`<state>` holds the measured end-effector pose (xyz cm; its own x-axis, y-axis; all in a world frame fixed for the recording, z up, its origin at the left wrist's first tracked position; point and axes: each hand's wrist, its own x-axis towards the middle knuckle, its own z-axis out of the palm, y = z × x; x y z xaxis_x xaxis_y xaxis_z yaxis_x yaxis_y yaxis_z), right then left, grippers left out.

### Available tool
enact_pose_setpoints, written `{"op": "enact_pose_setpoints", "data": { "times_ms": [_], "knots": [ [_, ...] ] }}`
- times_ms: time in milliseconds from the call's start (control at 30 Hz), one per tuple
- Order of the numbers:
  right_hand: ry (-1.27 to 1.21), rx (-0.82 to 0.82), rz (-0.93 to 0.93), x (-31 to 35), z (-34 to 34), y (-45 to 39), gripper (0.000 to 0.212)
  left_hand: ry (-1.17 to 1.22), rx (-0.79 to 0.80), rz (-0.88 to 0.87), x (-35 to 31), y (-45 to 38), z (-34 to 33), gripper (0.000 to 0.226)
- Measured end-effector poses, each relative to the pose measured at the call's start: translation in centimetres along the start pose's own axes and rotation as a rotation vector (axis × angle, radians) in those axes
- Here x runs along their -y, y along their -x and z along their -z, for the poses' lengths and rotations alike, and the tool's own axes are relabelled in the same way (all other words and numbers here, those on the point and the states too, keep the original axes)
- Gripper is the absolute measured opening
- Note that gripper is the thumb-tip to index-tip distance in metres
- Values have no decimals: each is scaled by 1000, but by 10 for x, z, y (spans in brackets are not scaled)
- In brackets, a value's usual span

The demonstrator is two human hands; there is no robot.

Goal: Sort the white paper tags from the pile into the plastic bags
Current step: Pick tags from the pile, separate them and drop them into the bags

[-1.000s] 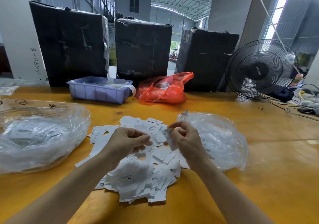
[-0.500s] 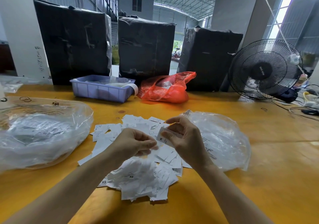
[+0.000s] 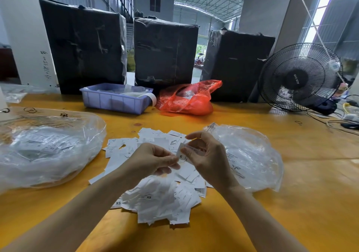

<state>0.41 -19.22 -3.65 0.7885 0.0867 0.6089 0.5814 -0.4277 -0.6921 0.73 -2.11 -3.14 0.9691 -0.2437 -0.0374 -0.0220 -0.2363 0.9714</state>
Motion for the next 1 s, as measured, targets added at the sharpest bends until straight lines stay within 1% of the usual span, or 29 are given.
{"op": "enact_pose_setpoints", "data": {
  "times_ms": [67,233,400,567,833,1000],
  "knots": [
    [-19,-31,5,0,1,-1,25,2,-4,3,0,0,0,8],
    [-12,-15,-18,0,2,-1,25,34,-22,-1,-1,1,-1,8],
    [-63,-51,-21,1,4,-1,24,44,-21,3,-1,0,0,8],
    [-5,-22,5,0,2,0,24,51,-18,6,-1,1,0,8],
    [39,-51,75,-2,-1,0,24,39,-12,10,0,0,0,8],
    [69,-14,83,-4,-1,1,24,28,-19,2,0,0,1,8]
  ]
}}
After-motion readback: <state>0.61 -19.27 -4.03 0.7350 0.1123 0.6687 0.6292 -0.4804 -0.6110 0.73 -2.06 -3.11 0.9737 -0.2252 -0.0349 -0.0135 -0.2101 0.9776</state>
